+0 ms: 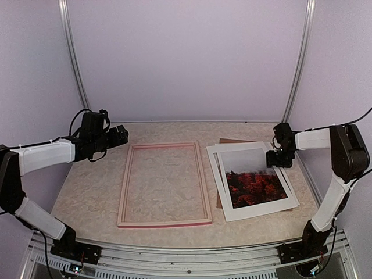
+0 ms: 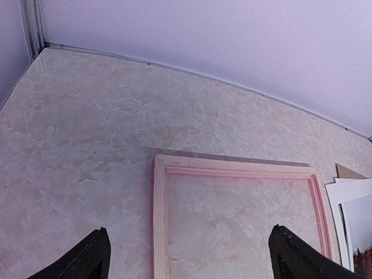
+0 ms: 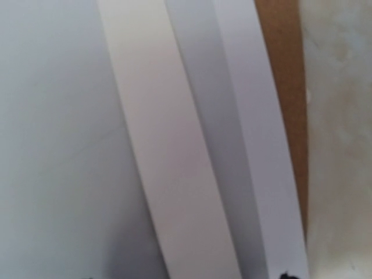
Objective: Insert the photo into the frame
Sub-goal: Pick up the mat board from the photo.
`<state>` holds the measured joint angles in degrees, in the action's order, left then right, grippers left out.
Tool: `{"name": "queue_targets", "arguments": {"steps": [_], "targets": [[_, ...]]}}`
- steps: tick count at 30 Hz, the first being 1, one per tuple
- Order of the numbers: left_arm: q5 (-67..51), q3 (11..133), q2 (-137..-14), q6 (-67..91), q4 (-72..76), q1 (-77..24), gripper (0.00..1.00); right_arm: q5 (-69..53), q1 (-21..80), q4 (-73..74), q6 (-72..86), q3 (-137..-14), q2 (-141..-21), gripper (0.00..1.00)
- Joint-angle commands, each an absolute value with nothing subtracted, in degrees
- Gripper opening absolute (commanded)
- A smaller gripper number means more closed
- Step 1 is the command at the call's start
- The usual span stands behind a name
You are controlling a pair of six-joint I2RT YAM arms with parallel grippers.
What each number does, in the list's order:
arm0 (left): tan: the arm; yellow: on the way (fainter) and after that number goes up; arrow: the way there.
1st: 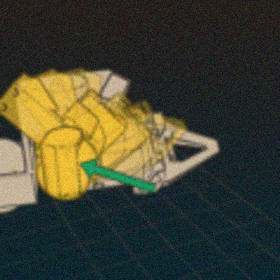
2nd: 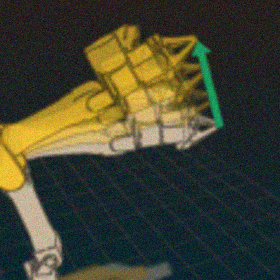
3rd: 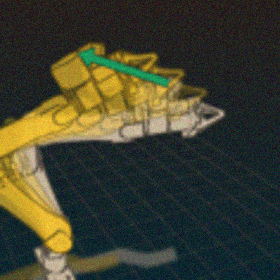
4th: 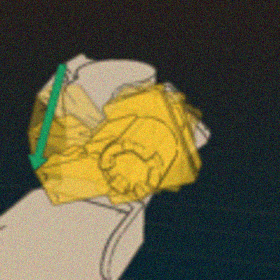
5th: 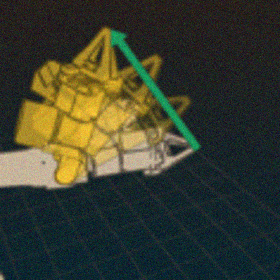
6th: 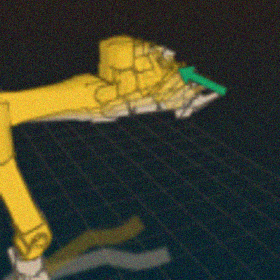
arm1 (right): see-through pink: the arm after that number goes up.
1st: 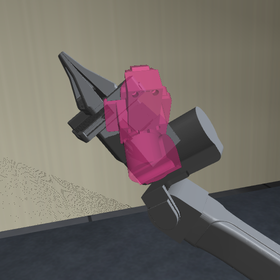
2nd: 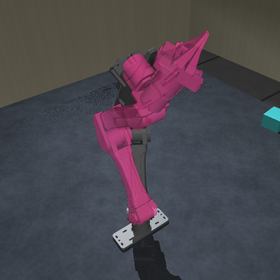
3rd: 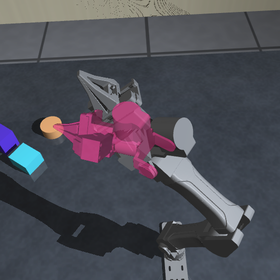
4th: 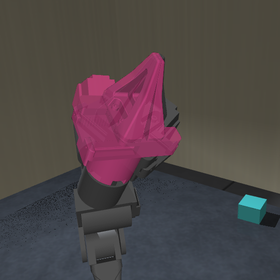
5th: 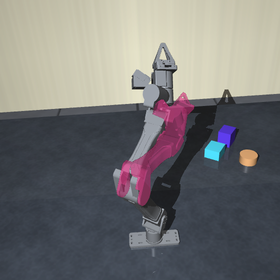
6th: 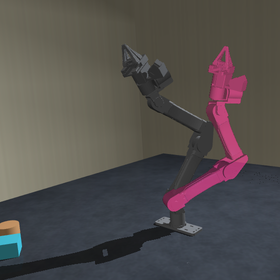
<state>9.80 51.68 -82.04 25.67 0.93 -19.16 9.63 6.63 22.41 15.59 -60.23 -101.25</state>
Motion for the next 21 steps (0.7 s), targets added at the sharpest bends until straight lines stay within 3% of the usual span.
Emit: {"name": "queue_targets", "arguments": {"steps": [1, 9, 21], "targets": [[8.6, 49.8, -80.8, 26.5, 0.8, -20.1, 0.94, 7.4, 4.9, 21.5, 14.5, -61.8, -103.9, 0.64], [8.7, 48.3, -81.0, 26.5, 1.2, -21.5, 0.94, 4.3, 3.4, 20.0, 13.9, -60.9, -104.8, 0.53], [9.4, 48.2, -82.1, 26.5, 0.7, -25.3, 0.94, 7.1, 3.1, 18.6, 14.8, -58.3, -103.4, 0.30]]}}
